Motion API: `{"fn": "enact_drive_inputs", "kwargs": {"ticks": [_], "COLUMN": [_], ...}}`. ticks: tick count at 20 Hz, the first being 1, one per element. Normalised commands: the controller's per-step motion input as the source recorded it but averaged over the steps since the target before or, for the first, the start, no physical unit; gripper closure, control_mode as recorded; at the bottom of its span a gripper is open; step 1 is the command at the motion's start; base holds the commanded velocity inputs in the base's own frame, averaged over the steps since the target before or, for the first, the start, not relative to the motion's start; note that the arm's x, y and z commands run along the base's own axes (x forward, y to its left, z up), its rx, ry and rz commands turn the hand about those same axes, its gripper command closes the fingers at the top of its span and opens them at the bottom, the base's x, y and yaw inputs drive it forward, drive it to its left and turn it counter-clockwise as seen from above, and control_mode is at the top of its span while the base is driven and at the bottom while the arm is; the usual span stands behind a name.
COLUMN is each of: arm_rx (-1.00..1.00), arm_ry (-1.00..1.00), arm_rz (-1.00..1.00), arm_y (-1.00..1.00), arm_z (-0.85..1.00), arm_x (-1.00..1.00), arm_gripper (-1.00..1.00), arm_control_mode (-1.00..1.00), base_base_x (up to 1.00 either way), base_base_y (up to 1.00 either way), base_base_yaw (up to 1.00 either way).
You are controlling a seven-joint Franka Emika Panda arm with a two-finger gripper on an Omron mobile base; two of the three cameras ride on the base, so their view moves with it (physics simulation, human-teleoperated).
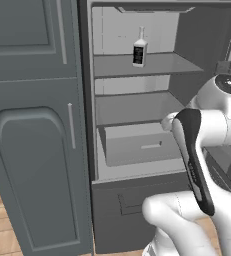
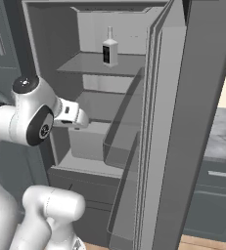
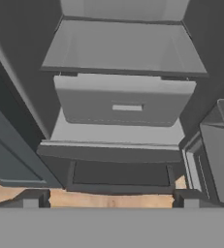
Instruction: Place the liquor on the top shelf of the fridge to keep it out of children's reach, and place the avocado and kiwi on lower shelves for easy access.
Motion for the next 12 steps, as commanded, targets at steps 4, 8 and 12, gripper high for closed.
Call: {"fn": "enact_drive_inputs", "kwargs": {"ticks": [4, 8, 12], "arm_rx": [-0.01, -0.01, -0.01], "arm_ry": [0.0, 0.0, 0.0], "arm_rz": [-0.09, -0.08, -0.04], "arm_y": [0.01, 0.0, 0.0], "arm_z": [0.0, 0.0, 0.0], "arm_x": [-0.46, -0.37, -0.19], "arm_gripper": [-1.0, -1.0, -1.0], "arm_control_mode": [-1.0, -1.0, 1.0], "base_base_x": [0.0, 0.0, -0.27], "base_base_y": [0.0, 0.0, 0.0], "base_base_yaw": [0.0, 0.0, -0.02]}}
